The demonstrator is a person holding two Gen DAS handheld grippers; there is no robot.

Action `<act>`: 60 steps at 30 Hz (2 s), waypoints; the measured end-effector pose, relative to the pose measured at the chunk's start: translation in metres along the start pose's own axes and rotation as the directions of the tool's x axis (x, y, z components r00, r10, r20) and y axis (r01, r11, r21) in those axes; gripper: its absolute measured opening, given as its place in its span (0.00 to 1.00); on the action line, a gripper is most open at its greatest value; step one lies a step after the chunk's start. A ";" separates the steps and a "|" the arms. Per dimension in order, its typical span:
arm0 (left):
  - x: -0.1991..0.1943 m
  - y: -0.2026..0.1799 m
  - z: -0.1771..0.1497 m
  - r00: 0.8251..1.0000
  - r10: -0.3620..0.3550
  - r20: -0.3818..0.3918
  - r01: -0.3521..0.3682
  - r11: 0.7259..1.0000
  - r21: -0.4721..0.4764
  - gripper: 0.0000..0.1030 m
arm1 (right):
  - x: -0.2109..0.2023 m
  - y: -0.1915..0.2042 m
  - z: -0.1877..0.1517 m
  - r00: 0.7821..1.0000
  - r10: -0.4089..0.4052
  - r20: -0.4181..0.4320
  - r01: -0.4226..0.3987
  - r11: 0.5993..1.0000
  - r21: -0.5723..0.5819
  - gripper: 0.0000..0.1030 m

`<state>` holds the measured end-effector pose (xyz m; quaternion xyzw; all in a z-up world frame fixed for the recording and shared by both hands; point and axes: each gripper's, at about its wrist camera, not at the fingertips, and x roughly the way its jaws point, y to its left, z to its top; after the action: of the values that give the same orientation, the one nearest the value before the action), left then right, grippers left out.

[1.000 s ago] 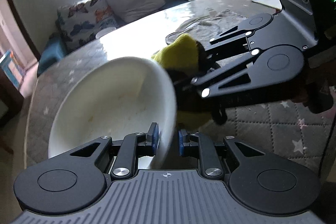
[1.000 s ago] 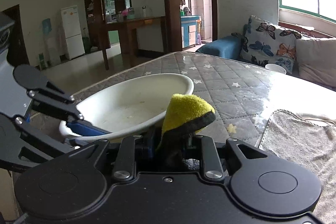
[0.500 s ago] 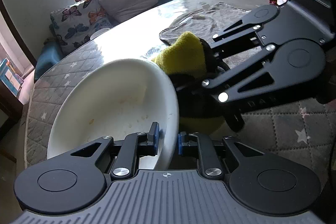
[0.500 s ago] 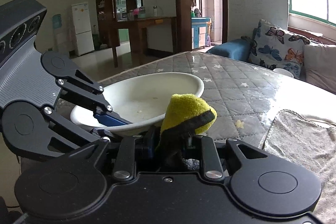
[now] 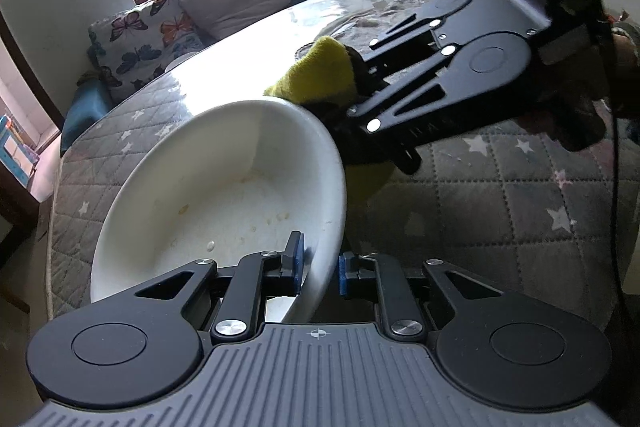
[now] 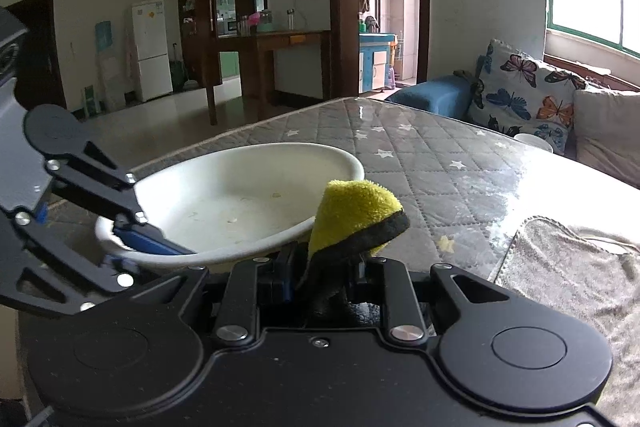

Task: Clean bowl
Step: 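Rub the sponge along the bowl's inner wall with the right tool while the left tool holds the rim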

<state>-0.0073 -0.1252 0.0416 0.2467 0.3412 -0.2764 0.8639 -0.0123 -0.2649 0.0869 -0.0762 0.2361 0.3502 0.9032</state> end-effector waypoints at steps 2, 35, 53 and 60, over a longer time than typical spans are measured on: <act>-0.002 -0.001 -0.004 1.000 -0.003 -0.004 0.003 1.000 0.008 0.16 | 0.001 0.000 0.000 1.000 -0.003 0.001 0.003 1.000 -0.009 0.24; 0.010 -0.004 0.011 1.000 0.028 0.000 -0.028 0.999 0.046 0.17 | -0.025 0.028 -0.010 0.996 0.094 -0.005 -0.094 0.986 -0.137 0.24; -0.011 -0.004 -0.019 1.000 -0.013 -0.007 0.014 0.997 0.078 0.17 | -0.006 0.021 -0.001 0.997 0.073 0.001 -0.072 0.987 -0.142 0.24; -0.010 -0.005 -0.023 1.000 -0.017 -0.015 0.018 0.996 0.085 0.18 | 0.001 0.017 -0.001 0.999 0.053 -0.011 -0.054 0.987 -0.149 0.24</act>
<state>-0.0271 -0.1111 0.0329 0.2820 0.3375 -0.2964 0.8478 -0.0234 -0.2515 0.0864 -0.1385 0.2142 0.3906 0.8845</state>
